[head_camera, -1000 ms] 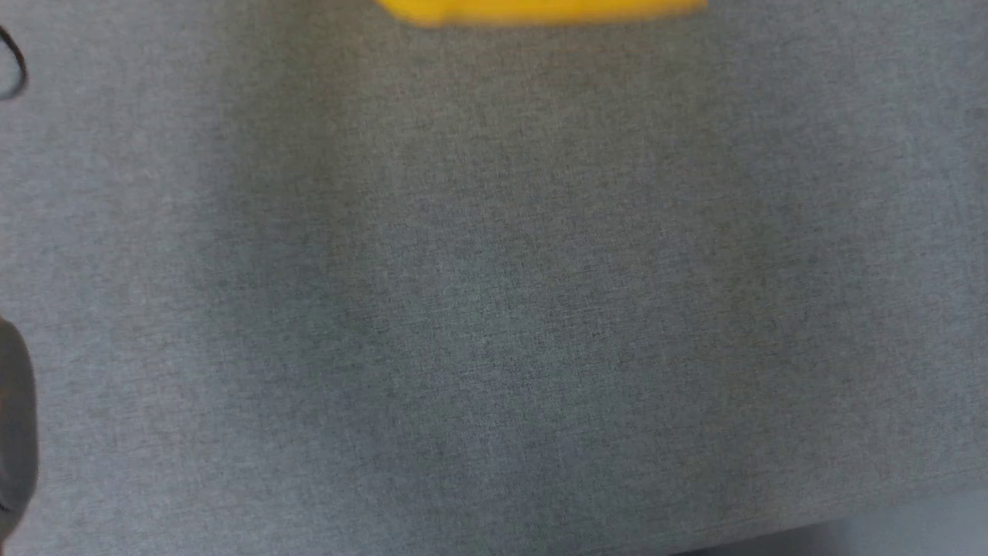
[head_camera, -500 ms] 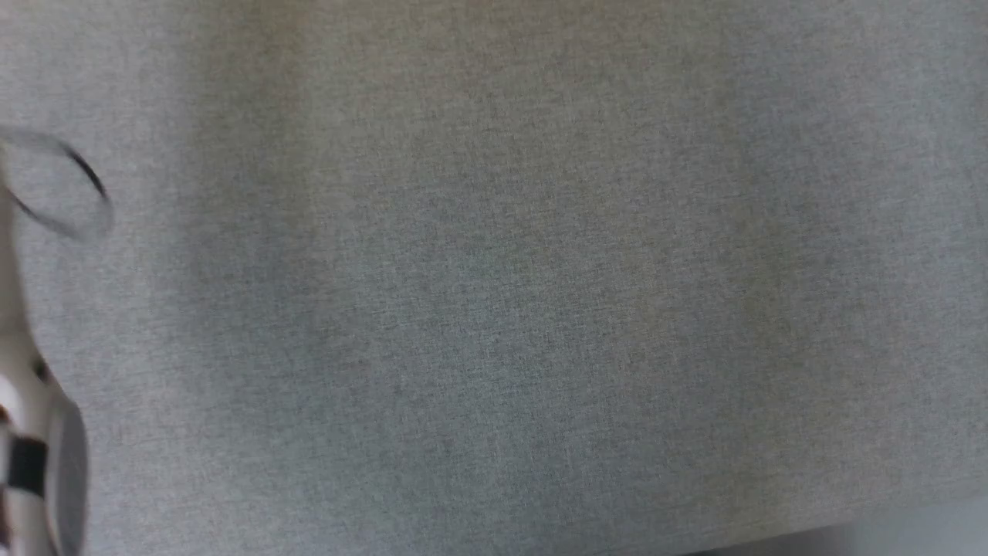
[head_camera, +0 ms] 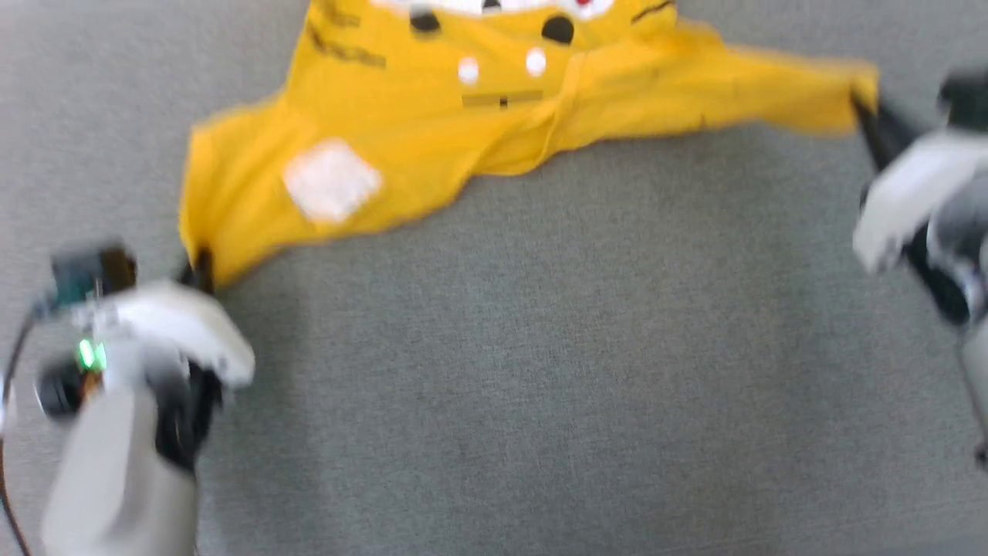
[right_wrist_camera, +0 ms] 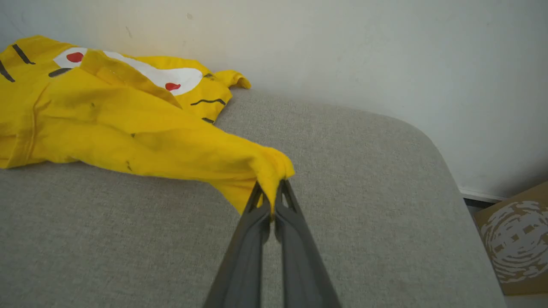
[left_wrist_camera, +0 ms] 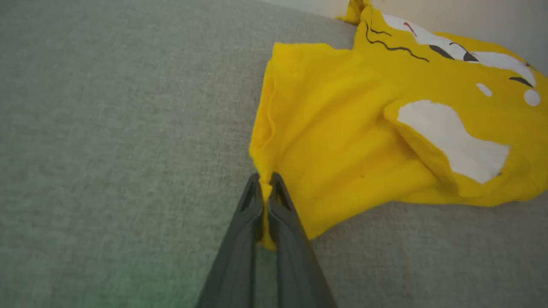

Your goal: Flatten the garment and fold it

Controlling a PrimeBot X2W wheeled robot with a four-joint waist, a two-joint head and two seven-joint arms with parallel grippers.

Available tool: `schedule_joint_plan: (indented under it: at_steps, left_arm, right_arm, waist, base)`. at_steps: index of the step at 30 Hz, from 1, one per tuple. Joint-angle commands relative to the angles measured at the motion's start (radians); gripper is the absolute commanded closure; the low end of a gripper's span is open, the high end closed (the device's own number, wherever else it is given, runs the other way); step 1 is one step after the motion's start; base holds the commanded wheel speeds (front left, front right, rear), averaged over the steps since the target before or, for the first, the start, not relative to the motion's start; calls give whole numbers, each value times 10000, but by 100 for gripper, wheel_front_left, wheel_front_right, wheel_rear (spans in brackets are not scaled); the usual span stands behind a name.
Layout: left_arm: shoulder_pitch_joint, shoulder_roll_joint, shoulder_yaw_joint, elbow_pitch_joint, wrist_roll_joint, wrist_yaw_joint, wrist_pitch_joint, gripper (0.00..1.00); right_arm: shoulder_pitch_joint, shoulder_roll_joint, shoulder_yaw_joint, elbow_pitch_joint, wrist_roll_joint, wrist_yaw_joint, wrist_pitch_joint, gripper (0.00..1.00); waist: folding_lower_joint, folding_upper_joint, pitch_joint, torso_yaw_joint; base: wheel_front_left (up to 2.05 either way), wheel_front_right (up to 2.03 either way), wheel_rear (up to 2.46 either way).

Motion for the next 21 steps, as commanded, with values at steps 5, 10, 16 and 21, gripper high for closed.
schedule_joint_plan:
  at_steps: [5,10,16,21]
  left_arm:
    - [2031,-348,578,-1218,-936,221,597,100]
    - [3802,-616,693,-2250,-1278,582,1217,100]
    - [5514,-948,932,-3162,-1626,1010,1556,100]
    - [6651,-1215,871,-3600,-1804,1247,1922,100]
  right_arm:
    - [2044,-5,-757,-653,480,-21,642,100]
    - [4186,379,-2013,-1320,346,-21,1720,100]
    - [6189,1574,-3900,-2644,154,-21,2946,100]
    - [7463,2704,-5200,-3744,-513,-21,4192,100]
  waist:
    - [3,0,-1171,327]
    - [3,0,-1739,490]
    - [3,0,-2179,636]
    - [3,0,-2317,736]
  base:
    - [0,0,0]
    - [0,0,0]
    - [0,0,0]
    - [0,0,0]
